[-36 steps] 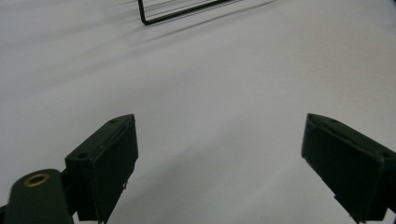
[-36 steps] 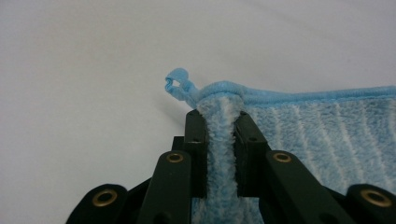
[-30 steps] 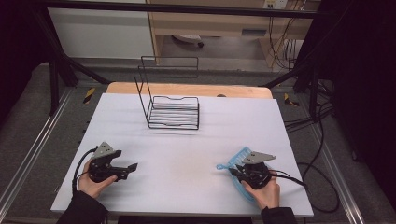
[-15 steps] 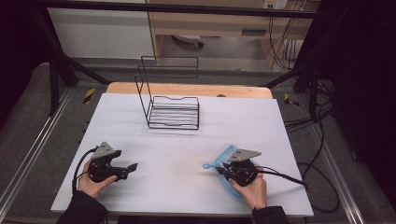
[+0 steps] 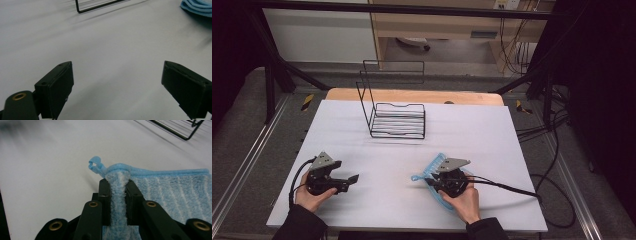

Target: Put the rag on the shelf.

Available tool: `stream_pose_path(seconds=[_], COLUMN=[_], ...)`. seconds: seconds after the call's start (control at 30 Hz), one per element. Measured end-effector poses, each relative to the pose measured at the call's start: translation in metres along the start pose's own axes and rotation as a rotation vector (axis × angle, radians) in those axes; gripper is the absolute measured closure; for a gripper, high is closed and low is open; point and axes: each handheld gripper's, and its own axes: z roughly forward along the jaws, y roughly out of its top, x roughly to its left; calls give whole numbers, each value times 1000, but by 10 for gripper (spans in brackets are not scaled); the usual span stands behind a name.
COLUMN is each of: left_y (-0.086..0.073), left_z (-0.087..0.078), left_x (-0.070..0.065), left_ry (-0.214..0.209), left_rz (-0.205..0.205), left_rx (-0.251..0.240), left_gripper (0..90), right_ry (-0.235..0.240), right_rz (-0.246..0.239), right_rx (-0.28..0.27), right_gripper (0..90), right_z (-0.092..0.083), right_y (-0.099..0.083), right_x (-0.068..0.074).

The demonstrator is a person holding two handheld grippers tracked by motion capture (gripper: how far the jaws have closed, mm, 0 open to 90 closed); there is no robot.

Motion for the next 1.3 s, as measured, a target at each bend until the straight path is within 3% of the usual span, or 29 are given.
stream_pose_path(seconds=[0.83, 1.3], left_y=[0, 0], left_z=[-1, 0], left_x=[1, 1], left_ry=[1, 1], left_rz=[-2, -3], left_rx=[0, 2], left_gripper=[107, 107], right_ry=[96, 178], right_rz=[-105, -128], right_rx=[9, 36], right_gripper=[777, 727], right_z=[51, 67], right_y=[28, 22], right_x=[38, 51])
